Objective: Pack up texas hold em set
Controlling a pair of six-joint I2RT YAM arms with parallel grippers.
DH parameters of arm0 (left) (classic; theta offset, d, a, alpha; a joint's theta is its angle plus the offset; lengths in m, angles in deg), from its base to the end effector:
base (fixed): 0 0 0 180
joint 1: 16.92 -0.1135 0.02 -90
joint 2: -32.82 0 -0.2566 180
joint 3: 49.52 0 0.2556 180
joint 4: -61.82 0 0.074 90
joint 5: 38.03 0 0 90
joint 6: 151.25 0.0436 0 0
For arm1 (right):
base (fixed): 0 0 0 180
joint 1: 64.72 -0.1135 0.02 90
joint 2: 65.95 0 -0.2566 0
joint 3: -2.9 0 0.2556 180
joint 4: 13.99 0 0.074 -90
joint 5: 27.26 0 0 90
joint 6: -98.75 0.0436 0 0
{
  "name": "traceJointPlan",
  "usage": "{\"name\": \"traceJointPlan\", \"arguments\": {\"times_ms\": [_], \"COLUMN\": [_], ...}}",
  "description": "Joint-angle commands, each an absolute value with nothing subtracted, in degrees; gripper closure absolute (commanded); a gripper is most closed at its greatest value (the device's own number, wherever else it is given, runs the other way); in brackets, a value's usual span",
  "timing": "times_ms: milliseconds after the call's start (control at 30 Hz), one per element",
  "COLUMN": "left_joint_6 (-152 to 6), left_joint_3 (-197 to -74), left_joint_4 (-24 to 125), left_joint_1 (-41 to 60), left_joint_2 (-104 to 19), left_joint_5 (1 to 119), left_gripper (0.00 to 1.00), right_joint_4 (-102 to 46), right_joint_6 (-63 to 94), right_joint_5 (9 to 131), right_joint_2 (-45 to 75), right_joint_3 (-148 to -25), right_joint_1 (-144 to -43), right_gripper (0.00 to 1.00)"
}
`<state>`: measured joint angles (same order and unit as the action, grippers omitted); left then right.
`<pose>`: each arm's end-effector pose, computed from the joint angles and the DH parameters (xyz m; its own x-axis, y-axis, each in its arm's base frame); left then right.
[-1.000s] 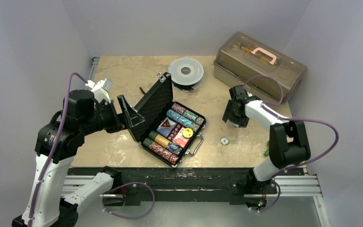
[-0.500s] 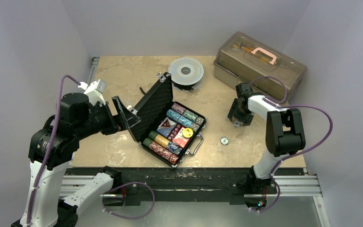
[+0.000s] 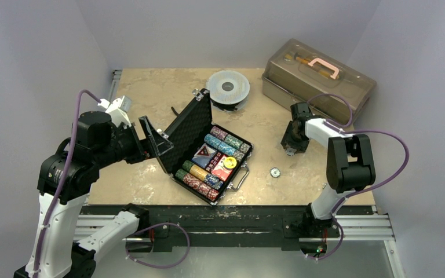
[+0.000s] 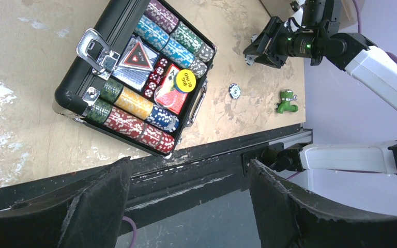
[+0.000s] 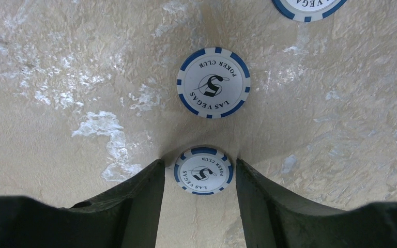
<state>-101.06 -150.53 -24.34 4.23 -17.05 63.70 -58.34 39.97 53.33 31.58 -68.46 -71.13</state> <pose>0.0999 -0.0482 0.4418 -0.7367 -0.3871 -0.5544 0.0480 0.7879 -0.6139 0.3208 0.0289 0.1448 -0.8302 0.4213 -0.3651 0.4377 0.8982 0.0410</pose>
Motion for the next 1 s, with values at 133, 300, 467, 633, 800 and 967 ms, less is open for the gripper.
{"name": "traceJointPlan", "arguments": {"times_ms": [133,300,467,633,800,967], "left_joint_6": [-100.52,-100.51,-100.61,-100.21,-100.27,-100.18], "left_joint_3": [-152.13,-152.05,-151.84,-152.12,-151.74,-151.67], "left_joint_4": [-23.79,-23.87,-23.80,-24.01,-23.90,-23.44], "left_joint_1": [4.61,4.61,4.61,4.59,4.55,4.61], "left_joint_2": [-17.24,-17.11,-17.02,-16.93,-17.28,-17.61], "left_joint_5": [63.34,63.14,63.01,62.03,62.47,62.66], "left_gripper": [0.20,0.20,0.20,0.20,0.20,0.20], "right_joint_4": [-58.91,-59.63,-59.82,-60.06,-59.94,-60.03], "right_joint_6": [39.91,38.98,38.73,38.63,38.21,37.54], "right_joint_5": [53.79,52.35,52.77,53.92,52.90,53.53], "right_joint_2": [30.90,31.47,31.28,31.05,30.90,30.37], "right_joint_3": [-66.67,-67.09,-66.23,-65.37,-64.94,-66.09], "right_joint_1": [-71.11,-71.13,-71.09,-71.13,-71.13,-71.13], "right_gripper": [0.53,0.49,0.49,0.53,0.56,0.61]}}
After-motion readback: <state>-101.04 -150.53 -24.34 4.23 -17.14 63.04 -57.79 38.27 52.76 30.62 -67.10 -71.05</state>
